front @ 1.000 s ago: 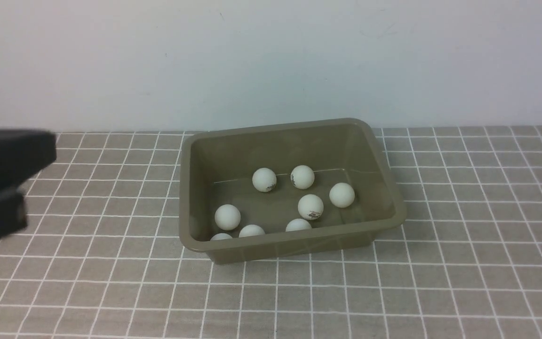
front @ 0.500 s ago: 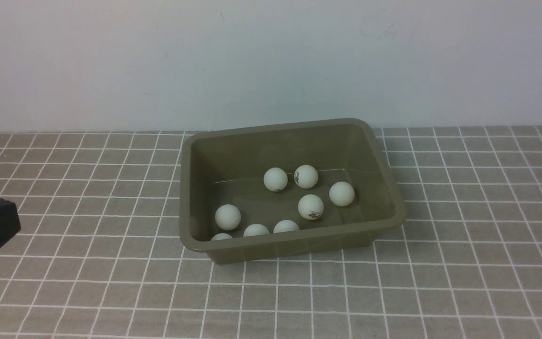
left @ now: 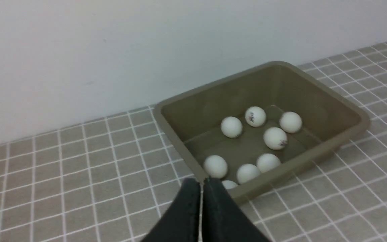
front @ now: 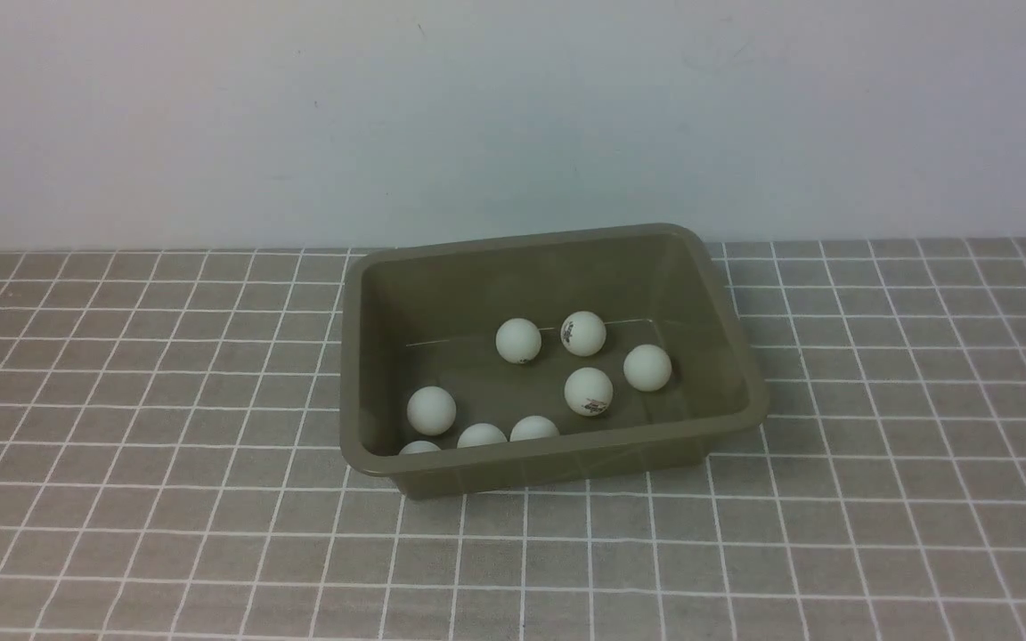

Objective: Put the table tennis balls into the box on the grey coffee tablecloth.

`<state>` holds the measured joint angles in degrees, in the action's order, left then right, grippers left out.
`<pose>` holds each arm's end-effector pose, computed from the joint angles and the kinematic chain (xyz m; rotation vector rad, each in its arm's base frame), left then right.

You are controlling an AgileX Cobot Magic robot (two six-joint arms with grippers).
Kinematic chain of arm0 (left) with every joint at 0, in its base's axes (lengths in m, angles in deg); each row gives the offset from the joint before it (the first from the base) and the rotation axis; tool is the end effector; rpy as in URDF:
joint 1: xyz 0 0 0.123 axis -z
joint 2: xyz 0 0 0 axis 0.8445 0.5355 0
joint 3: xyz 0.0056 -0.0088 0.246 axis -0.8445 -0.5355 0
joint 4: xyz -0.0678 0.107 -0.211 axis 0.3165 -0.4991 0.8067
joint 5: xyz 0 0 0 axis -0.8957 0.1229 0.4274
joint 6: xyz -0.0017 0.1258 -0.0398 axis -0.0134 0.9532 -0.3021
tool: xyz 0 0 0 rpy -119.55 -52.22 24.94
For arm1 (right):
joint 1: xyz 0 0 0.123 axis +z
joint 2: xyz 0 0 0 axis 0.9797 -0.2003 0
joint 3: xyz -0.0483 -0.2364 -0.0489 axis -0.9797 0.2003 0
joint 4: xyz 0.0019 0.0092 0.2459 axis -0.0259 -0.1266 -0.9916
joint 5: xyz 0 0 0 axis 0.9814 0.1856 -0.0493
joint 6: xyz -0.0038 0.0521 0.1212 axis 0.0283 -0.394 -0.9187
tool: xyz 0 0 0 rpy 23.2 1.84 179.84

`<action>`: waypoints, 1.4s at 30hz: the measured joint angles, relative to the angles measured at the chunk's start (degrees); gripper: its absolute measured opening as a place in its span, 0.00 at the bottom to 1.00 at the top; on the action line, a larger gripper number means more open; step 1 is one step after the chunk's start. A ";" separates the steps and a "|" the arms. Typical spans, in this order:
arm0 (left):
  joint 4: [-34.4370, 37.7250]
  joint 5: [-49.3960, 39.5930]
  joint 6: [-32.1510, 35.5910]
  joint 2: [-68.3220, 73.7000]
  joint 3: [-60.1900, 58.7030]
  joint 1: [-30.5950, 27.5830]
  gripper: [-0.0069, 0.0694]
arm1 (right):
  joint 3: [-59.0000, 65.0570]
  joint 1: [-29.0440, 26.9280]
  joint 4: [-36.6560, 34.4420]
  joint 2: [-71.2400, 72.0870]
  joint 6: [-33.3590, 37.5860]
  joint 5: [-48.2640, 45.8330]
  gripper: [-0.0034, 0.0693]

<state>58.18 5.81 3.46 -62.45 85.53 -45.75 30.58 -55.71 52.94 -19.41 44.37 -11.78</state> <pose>0.1259 -0.0434 0.3227 0.3011 1.8210 -0.2441 0.0837 0.0009 0.3256 -0.0072 1.4405 0.2443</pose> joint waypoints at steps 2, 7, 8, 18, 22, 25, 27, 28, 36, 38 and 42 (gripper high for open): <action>-2.24 3.06 -1.19 -1.92 -2.81 -0.17 0.08 | 0.00 0.00 0.00 0.00 0.00 0.00 0.03; -6.64 18.18 -4.21 -11.56 -20.43 -4.53 0.08 | 0.00 0.00 0.00 0.00 0.00 0.00 0.03; -6.77 20.56 -4.28 -13.06 -23.26 -5.82 0.08 | 0.00 0.00 0.00 0.00 0.00 0.00 0.03; -7.34 18.58 -4.48 -21.59 -39.30 -9.41 0.08 | 0.00 0.00 0.05 0.00 0.00 -0.07 0.03; -7.51 16.78 -4.28 -21.59 -39.30 -9.46 0.08 | 0.00 0.00 0.05 0.00 0.00 -0.02 0.03; -7.51 16.78 -4.28 -21.59 -39.30 -9.46 0.08 | 0.06 0.00 0.05 0.00 0.00 -0.02 0.03; -7.51 16.78 -4.28 -21.59 -39.30 -9.46 0.08 | 0.06 0.00 0.05 0.00 0.00 -0.02 0.03; -7.51 16.78 -4.28 -21.59 -39.30 -9.46 0.08 | 0.06 0.00 0.05 0.00 0.00 -0.02 0.03; -7.51 16.78 -4.28 -21.59 -39.30 -9.46 0.08 | 0.06 0.00 0.05 0.00 0.00 -0.02 0.03; -7.51 16.78 -4.28 -21.59 -39.30 -9.46 0.08 | 0.06 0.00 0.05 0.00 0.00 -0.02 0.03; -7.51 16.78 -4.28 -21.59 -39.30 -9.46 0.08 | 0.06 0.00 0.05 0.00 0.00 -0.02 0.03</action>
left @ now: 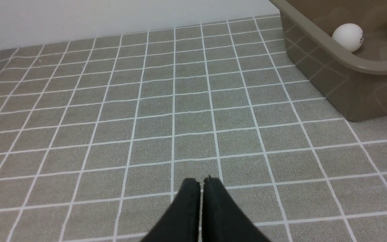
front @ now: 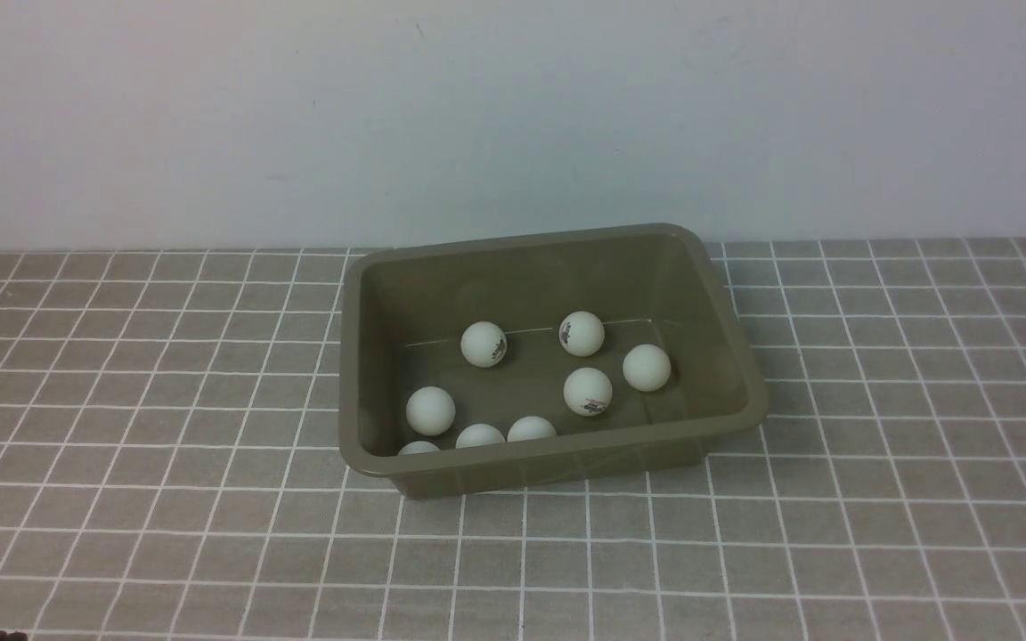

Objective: Put the table tennis balls into the box on the grey coffee tablecloth.

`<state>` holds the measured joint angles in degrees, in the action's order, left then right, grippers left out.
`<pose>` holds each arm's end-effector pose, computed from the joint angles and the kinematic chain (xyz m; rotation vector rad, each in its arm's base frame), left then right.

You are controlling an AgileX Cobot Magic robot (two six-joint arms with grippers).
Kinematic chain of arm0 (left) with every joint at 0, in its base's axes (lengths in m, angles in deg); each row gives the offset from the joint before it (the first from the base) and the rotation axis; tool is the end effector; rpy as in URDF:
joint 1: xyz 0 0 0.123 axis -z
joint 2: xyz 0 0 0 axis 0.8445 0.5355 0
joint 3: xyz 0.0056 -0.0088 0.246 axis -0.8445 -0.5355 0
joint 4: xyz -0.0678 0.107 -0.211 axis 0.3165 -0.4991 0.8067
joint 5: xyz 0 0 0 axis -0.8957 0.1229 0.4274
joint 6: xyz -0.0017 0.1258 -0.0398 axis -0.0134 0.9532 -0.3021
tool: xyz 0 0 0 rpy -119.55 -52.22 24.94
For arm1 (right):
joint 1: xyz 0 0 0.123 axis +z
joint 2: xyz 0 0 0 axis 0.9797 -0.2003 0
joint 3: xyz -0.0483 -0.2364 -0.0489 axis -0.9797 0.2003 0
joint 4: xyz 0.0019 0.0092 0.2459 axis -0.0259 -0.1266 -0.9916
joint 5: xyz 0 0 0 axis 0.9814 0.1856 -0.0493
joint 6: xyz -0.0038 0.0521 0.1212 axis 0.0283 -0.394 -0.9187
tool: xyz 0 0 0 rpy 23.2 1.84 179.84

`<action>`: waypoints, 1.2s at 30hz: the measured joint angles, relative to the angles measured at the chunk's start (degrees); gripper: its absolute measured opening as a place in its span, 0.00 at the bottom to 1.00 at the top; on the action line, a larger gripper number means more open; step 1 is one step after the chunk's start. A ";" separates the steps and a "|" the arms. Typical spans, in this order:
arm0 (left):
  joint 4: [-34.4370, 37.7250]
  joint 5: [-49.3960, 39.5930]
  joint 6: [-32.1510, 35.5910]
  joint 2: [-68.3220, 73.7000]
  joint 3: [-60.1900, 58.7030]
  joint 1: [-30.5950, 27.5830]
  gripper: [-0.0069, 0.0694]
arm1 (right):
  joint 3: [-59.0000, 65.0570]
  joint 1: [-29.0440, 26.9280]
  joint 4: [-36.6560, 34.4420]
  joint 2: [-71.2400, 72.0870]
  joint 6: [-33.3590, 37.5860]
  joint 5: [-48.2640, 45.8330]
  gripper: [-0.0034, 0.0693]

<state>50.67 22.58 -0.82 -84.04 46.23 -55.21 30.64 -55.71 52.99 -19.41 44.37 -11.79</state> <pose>0.1252 -0.0088 0.1601 0.0984 1.8642 -0.0246 0.0838 0.0009 0.3253 -0.0076 1.4415 0.2431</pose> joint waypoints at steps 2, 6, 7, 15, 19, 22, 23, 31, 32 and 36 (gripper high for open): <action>0.00 0.00 0.00 0.00 0.00 0.00 0.08 | 0.00 0.00 0.00 0.00 0.00 0.00 0.03; 0.00 0.00 0.00 0.00 0.00 0.00 0.08 | 0.00 0.00 -0.07 0.00 0.00 0.26 0.03; 0.00 0.00 0.00 0.00 0.00 0.00 0.08 | 0.00 0.00 -1.33 0.00 0.15 0.84 0.03; 0.00 0.00 0.00 0.00 0.00 0.00 0.08 | 0.00 0.00 -21.85 0.00 21.09 5.51 0.03; 0.00 -0.05 0.00 0.00 0.00 0.00 0.08 | 0.00 0.00 -30.56 0.00 29.18 5.73 0.03; 0.00 -0.05 0.00 0.00 0.00 0.00 0.08 | 1.09 -0.37 -31.32 0.00 30.63 5.91 0.03; 0.00 -0.05 0.00 0.00 0.00 0.00 0.08 | 1.09 -0.37 -31.32 0.00 30.63 5.91 0.03; 0.00 -0.05 0.00 0.00 0.00 0.00 0.08 | 19.58 -20.18 -29.82 0.00 31.33 5.97 0.03; 0.00 -0.05 0.00 0.00 0.00 0.00 0.08 | 20.14 -20.42 -29.82 0.00 31.33 5.97 0.03; 0.00 -0.13 0.00 0.00 0.00 0.00 0.08 | 27.51 -22.15 -29.57 -0.11 31.33 5.99 0.03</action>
